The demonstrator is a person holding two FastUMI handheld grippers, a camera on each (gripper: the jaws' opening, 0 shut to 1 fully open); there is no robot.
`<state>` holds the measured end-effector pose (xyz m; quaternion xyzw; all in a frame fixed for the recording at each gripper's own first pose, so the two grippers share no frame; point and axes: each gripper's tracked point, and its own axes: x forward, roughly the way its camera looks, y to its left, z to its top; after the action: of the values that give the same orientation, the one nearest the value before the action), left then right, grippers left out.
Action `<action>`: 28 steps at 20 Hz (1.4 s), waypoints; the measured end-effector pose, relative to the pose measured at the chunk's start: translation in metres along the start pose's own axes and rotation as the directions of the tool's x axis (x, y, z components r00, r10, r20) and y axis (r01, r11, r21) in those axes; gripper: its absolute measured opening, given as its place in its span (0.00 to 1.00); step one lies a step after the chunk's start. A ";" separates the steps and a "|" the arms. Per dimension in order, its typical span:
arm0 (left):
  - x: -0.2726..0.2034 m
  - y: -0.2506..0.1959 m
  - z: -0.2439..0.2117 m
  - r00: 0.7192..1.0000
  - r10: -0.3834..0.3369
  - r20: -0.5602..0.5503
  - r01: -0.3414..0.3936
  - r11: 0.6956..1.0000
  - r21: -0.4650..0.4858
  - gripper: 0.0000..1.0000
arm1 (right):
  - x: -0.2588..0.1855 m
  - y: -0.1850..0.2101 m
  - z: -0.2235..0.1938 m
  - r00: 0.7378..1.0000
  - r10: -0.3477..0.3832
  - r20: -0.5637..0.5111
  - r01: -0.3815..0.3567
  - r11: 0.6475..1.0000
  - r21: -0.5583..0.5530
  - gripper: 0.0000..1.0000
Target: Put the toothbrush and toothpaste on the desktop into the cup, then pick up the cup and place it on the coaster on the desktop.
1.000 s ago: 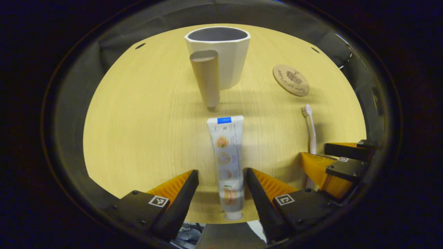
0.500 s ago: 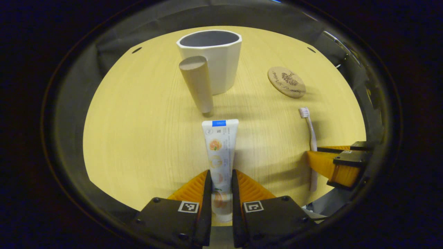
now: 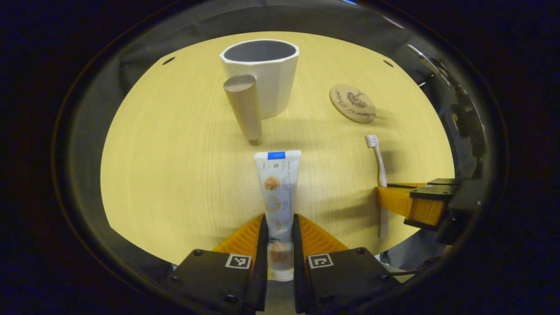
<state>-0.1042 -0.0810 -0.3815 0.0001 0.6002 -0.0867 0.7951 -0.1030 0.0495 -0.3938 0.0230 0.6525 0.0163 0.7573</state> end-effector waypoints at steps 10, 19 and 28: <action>-0.108 -0.003 0.055 0.976 -0.034 0.215 0.034 0.999 0.000 0.33 | 0.000 0.000 0.000 1.000 0.010 0.002 -0.010 1.000 -0.002 0.04; -0.141 0.031 0.185 0.906 -0.080 0.416 0.099 0.995 -0.024 0.32 | 0.001 -0.001 0.001 1.000 0.026 0.000 -0.026 0.999 0.034 0.04; -0.095 0.031 0.267 0.876 -0.152 0.459 0.128 0.988 0.084 0.33 | 0.002 -0.002 0.003 0.998 0.062 0.006 -0.062 0.993 0.097 0.04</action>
<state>0.1296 -0.0651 -0.2191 -0.0438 0.3890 -0.1565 0.9068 -0.1002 0.0474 -0.3953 0.0801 0.6503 0.0079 0.7554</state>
